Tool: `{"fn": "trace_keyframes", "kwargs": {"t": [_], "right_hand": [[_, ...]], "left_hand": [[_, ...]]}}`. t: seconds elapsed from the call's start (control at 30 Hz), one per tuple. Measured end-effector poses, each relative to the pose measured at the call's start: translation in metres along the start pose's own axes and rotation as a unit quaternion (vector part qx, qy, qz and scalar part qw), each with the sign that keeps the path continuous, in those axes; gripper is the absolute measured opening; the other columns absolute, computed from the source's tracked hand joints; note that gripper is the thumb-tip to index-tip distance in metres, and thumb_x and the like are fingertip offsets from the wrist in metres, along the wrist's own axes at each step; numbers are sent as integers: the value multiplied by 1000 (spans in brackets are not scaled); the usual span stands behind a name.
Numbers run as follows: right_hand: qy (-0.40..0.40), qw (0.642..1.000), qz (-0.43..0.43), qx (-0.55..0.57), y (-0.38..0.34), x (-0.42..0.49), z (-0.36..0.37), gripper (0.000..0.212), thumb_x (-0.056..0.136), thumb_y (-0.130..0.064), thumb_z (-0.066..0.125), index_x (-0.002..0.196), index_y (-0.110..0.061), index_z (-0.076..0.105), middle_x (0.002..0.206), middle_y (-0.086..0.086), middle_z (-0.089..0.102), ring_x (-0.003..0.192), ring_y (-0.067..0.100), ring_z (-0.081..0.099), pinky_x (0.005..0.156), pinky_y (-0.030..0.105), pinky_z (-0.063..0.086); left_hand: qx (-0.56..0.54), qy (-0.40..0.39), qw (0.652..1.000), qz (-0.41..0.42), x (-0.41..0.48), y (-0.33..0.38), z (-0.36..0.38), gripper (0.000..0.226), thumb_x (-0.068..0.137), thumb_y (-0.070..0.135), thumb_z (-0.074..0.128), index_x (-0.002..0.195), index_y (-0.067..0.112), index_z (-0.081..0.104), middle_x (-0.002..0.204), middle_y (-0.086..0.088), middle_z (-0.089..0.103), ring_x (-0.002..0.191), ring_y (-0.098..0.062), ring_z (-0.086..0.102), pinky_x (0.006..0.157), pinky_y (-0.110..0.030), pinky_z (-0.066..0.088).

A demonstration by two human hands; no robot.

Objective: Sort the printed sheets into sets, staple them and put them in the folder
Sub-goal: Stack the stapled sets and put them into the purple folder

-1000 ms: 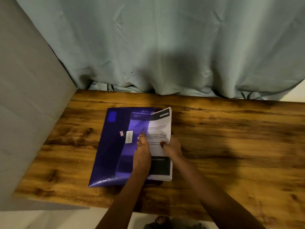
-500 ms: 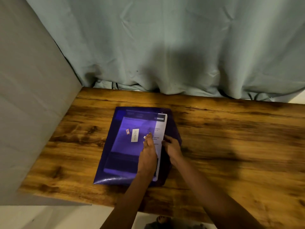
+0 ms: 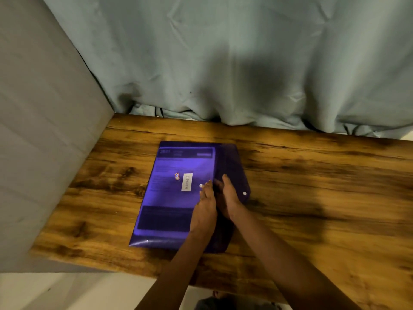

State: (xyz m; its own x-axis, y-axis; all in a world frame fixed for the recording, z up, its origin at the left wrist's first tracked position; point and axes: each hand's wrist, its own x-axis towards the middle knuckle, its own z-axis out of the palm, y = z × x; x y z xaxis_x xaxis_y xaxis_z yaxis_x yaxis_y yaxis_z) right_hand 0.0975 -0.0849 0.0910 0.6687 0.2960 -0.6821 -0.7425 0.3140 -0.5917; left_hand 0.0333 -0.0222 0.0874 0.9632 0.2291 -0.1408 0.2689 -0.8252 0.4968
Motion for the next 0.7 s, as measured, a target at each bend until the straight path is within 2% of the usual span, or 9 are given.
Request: {"fn": "trace_keyframes", "kwargs": {"t": [0.1,0.2,0.27,0.33,0.4,0.47,0.53,0.6,0.7], "right_hand": [[3,999,-30,-32,-1,-3,3,49,103,-44,24,108,-15,62,99,7,66,88,17,60,95,34,43],[57,987,-71,-131,-5,-6,3,44,103,-43,26,91,-20,61,100,3,66,86,14,58,93,29,40],[102,965,-126,-208,-6,-1,-3,43,102,-43,30,99,-15,63,112,9,65,94,17,56,91,30,40],[168,917,-227,-283,-6,-2,-17,37,101,-29,42,101,-1,66,106,15,64,95,25,58,87,33,41],[228,842,-319,-371,-6,-7,-37,24,95,-17,54,108,0,65,104,17,60,103,33,57,92,32,38],[287,785,-331,-438,-4,-13,-54,37,89,-18,64,123,-6,58,118,18,51,115,33,47,97,26,31],[316,789,-305,-431,0,-14,-68,56,83,-24,70,133,-7,50,126,20,46,121,36,40,104,38,32],[291,817,-295,-400,4,-12,-77,63,80,-29,72,132,-3,49,124,20,52,118,34,47,102,42,39],[236,855,-294,-356,9,-16,-77,51,85,-16,70,130,0,52,115,13,63,103,17,59,88,18,42]], "left_hand": [[-6,-16,1000,-12,0,2,3,54,105,17,29,152,11,5,155,-17,25,136,-26,40,106,-35,37],[-9,-36,999,-17,0,0,10,55,104,14,28,152,8,2,155,-18,25,137,-27,38,108,-36,34],[-2,-51,999,-2,1,-5,13,55,104,12,28,151,5,1,154,-19,25,137,-28,37,107,-33,34],[-33,-67,997,2,0,-12,12,56,104,15,33,152,6,6,154,-20,25,138,-34,33,105,-37,34],[-35,-64,997,34,-1,-25,8,53,104,18,34,152,7,13,157,-16,20,145,-34,19,114,-38,24],[12,-22,995,92,-1,-43,8,52,102,22,30,150,4,22,156,-13,21,146,-32,16,118,-36,7],[50,-13,992,114,-1,-61,10,62,94,34,24,148,3,26,154,-14,25,145,-33,17,115,-43,3],[80,-24,990,115,-1,-73,14,67,92,42,22,150,8,20,155,-10,22,145,-30,12,115,-46,0],[95,-49,989,100,-2,-77,17,66,93,45,25,150,11,18,155,-6,23,145,-27,14,120,-44,0]]}}
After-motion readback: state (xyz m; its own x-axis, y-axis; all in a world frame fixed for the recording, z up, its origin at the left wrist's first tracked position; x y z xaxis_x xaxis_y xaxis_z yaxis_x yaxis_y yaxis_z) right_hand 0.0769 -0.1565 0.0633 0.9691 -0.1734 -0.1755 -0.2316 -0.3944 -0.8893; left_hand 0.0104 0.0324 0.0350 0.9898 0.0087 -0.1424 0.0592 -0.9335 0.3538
